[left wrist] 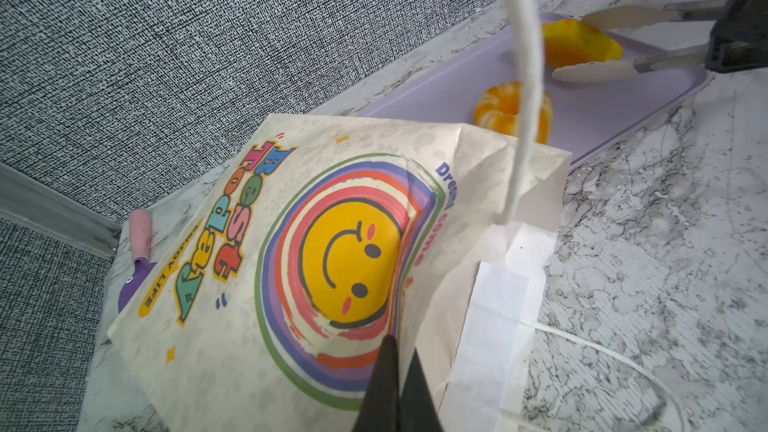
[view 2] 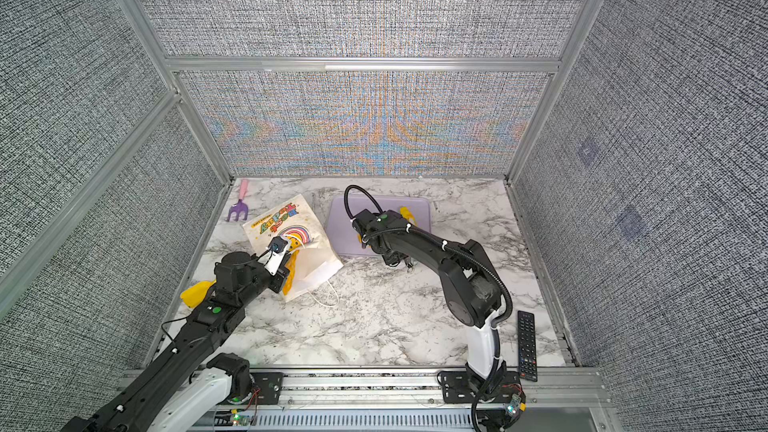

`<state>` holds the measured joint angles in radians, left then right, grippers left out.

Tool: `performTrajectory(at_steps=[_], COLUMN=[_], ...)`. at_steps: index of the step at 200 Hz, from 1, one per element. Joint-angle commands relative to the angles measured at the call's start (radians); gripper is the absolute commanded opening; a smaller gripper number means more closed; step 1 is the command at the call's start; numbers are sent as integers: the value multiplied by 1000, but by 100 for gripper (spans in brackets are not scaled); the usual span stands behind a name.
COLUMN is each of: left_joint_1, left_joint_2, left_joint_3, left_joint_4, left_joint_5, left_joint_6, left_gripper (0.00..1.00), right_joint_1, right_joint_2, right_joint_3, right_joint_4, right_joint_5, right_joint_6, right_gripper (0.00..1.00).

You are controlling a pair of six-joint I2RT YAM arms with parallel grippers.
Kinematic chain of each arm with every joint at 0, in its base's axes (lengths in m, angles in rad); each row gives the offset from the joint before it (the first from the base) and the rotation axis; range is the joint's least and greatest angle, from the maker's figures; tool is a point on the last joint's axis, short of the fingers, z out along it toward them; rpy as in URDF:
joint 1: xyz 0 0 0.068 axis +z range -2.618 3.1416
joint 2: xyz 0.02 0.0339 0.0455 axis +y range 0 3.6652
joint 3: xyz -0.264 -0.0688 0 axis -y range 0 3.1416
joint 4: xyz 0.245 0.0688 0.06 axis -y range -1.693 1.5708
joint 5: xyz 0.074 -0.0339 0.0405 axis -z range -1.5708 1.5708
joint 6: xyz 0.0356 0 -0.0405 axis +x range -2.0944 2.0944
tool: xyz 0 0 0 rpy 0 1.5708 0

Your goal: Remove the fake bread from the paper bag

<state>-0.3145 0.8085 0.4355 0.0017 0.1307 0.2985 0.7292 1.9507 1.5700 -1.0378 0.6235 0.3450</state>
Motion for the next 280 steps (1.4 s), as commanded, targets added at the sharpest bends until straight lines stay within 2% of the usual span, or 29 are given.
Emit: performTrajectory(at_steps=[1, 77, 112, 136, 150, 162, 188, 205, 243, 280], left_joint_1=[-1, -1, -1, -1, -2, -1, -2, -2, -1, -2], left_joint_2=[1, 5, 1, -2, -5, -6, -8, -9, -14, -11], left_joint_3=[12, 14, 16, 14, 14, 12, 12, 14, 11, 11], left_joint_4=[2, 3, 1, 0, 0, 0, 1, -1, -2, -1], left_joint_5=[20, 22, 20, 20, 20, 21, 21, 22, 19, 18], left_joint_6=[-9, -4, -4, -4, -6, -8, -9, -8, -10, -9], left_gripper=[0, 0, 0, 0, 0, 0, 0, 0, 0, 0], right_joint_1=[-1, -2, -13, -45, -86, -131, -259, -363, -554, -635], right_joint_2=[-16, -81, -142, -218, -280, -330, -412, -438, -407, -342], right_joint_3=[13, 38, 20, -38, -94, -139, -223, -263, -295, -288], right_joint_4=[-36, -87, -55, 35, 96, 136, 196, 232, 290, 349], right_joint_5=[-23, -48, -107, -214, -281, -330, -419, -488, -620, -748], right_joint_6=[29, 43, 51, 50, 59, 63, 45, 23, -41, -77], right_gripper=[50, 50, 50, 50, 48, 41, 14, 4, 0, 0])
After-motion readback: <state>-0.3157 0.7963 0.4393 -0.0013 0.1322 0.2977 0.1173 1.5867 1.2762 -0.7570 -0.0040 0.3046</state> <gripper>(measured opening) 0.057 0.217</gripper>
